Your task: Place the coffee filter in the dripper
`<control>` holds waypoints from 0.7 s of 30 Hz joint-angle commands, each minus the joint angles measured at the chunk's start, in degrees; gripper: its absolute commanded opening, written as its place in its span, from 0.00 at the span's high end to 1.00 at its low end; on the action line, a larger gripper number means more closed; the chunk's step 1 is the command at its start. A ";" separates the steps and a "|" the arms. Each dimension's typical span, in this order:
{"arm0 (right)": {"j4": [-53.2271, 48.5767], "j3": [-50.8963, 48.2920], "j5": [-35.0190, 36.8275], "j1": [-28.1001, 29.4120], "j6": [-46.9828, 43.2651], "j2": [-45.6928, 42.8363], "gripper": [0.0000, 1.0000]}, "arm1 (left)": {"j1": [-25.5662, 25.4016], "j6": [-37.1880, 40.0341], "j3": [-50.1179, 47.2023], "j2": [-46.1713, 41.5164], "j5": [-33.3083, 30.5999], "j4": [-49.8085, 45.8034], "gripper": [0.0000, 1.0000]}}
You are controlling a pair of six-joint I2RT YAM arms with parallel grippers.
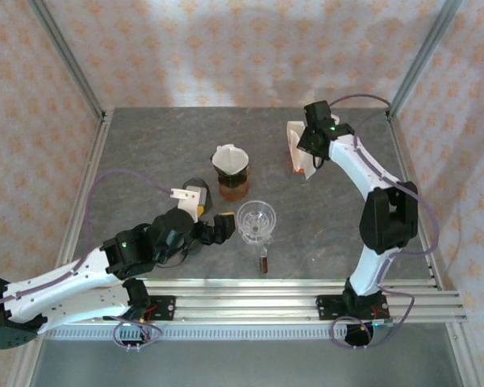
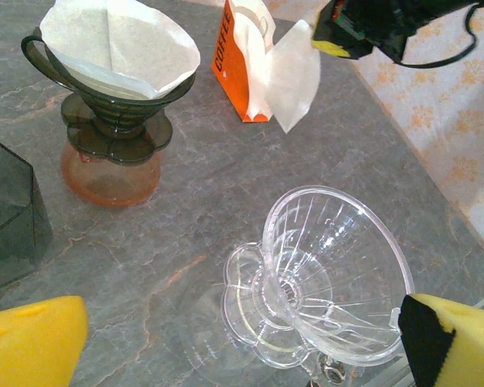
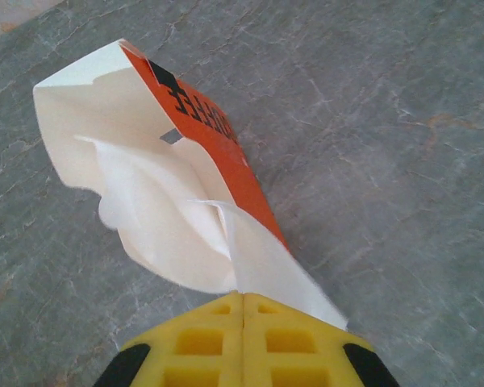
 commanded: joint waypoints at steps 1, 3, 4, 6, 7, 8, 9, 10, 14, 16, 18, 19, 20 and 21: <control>-0.93 -2.99 3.48 1.32 1.01 -6.10 1.00 | -0.01 -1.50 1.45 0.22 -1.30 -1.29 0.00; -1.67 -5.23 4.17 2.03 1.28 -9.52 1.00 | -0.01 -1.97 1.69 0.58 -1.09 -2.06 0.00; -1.87 -6.32 4.26 2.41 1.30 -11.36 1.00 | -0.01 -2.28 1.76 0.74 -1.09 -2.28 0.00; -2.78 -9.12 4.65 3.28 1.84 -16.04 1.00 | -0.01 -2.78 1.86 0.76 -0.74 -2.82 0.00; -3.25 -10.39 4.66 3.67 2.14 -18.33 1.00 | -0.01 -2.94 1.96 0.76 -0.59 -3.04 0.00; -3.84 -12.02 4.37 4.28 2.42 -21.00 1.00 | -0.01 -3.25 2.06 0.66 -0.49 -3.50 0.00; -4.60 -13.55 3.86 4.98 2.64 -23.98 1.00 | -0.01 -3.48 2.18 0.51 -0.50 -4.00 0.00; -5.43 -14.69 3.24 5.72 2.89 -26.66 1.00 | -0.01 -3.62 2.23 0.39 -0.48 -4.31 0.00; -10.35 -17.93 -0.87 10.43 2.55 -38.22 1.00 | 0.05 -4.55 2.47 -0.85 -0.93 -6.28 0.00; -14.04 -17.70 -3.00 13.80 2.23 -42.18 1.00 | -0.01 -4.88 2.43 -1.55 -1.06 -7.00 0.00; -17.48 -16.84 -5.71 18.23 1.94 -45.52 1.00 | 0.03 -5.20 2.28 -2.20 -1.33 -7.78 0.00; -19.08 -16.20 -6.30 20.32 2.11 -46.56 1.00 | -0.01 -5.27 2.26 -2.37 -1.33 -8.12 0.00; -21.00 -15.22 -6.71 22.59 2.39 -47.75 1.00 | -0.01 -5.33 2.26 -2.53 -1.56 -8.48 0.00; -22.50 -14.21 -7.02 24.75 2.55 -48.66 1.00 | 0.07 -5.40 2.17 -2.64 -1.72 -8.91 0.00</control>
